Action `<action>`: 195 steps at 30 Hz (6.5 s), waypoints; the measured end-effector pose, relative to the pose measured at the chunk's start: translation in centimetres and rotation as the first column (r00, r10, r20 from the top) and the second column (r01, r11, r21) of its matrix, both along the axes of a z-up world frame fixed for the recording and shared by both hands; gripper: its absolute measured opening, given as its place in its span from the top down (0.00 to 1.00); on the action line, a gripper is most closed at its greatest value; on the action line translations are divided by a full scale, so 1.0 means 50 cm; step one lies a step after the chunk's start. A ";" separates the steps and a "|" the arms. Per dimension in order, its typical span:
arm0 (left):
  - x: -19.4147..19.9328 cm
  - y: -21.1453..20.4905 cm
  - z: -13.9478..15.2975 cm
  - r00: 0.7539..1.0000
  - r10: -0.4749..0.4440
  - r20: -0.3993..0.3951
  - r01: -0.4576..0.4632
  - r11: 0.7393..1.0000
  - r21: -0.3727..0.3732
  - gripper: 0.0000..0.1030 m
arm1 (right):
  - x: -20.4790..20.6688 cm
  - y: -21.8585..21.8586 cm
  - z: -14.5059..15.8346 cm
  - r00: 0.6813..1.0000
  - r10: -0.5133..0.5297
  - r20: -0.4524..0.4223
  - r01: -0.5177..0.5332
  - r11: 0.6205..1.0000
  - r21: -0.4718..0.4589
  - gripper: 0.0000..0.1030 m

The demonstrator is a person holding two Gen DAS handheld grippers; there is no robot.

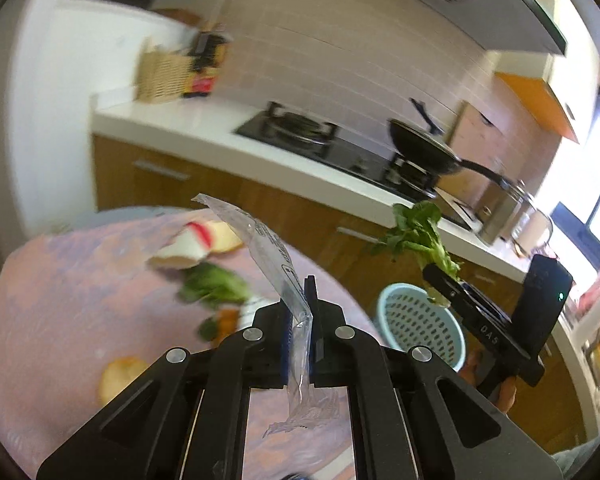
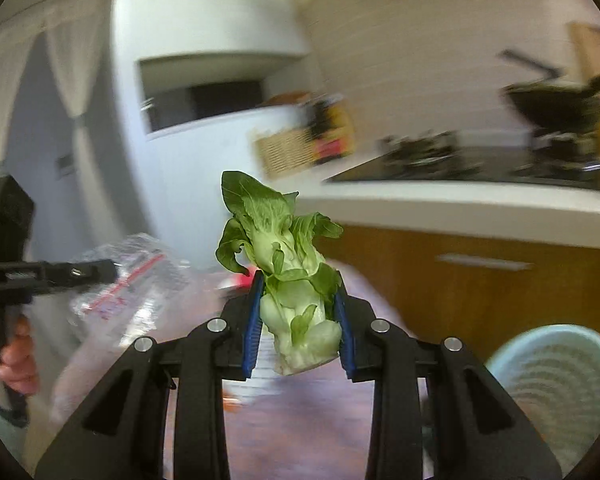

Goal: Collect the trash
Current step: 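Carry bag and bok choy over the wastebasket and open both tools, then grasp the bread crust with the left tool while the right tool grasps the polka-dot napkin, then carry crust and napkin over the blue wastebasket and open both tools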

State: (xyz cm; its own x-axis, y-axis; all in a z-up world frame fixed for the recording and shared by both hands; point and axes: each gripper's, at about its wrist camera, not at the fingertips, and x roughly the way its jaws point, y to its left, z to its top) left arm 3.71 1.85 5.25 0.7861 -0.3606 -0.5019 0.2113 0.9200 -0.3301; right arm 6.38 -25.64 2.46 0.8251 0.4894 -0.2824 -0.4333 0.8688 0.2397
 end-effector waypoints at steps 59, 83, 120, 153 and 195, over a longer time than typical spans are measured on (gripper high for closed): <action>0.119 -0.452 -0.029 0.947 -0.312 -0.079 0.321 0.933 0.163 0.40 | 0.038 -0.294 -0.114 0.887 -0.312 -0.340 0.342 0.939 0.030 0.41; -0.055 0.182 -0.206 0.927 0.352 -0.125 -0.340 0.934 0.108 0.31 | 0.108 0.258 -0.152 0.921 0.181 -0.344 -0.214 0.975 -0.062 0.32; -0.086 0.213 -0.258 0.898 0.434 -0.080 -0.428 0.900 0.081 0.94 | 0.110 0.322 -0.181 0.899 0.187 -0.396 -0.283 0.938 -0.200 0.77; -0.112 0.159 -0.117 0.926 0.368 0.079 -0.372 0.928 0.038 0.94 | -0.021 0.147 -0.043 0.957 0.280 -0.079 -0.281 0.960 0.007 0.95; 0.329 -0.739 -0.210 0.874 -0.392 -0.286 0.472 0.826 0.309 0.93 | 0.109 -0.507 -0.298 0.740 -0.417 -0.527 0.488 0.873 -0.005 0.89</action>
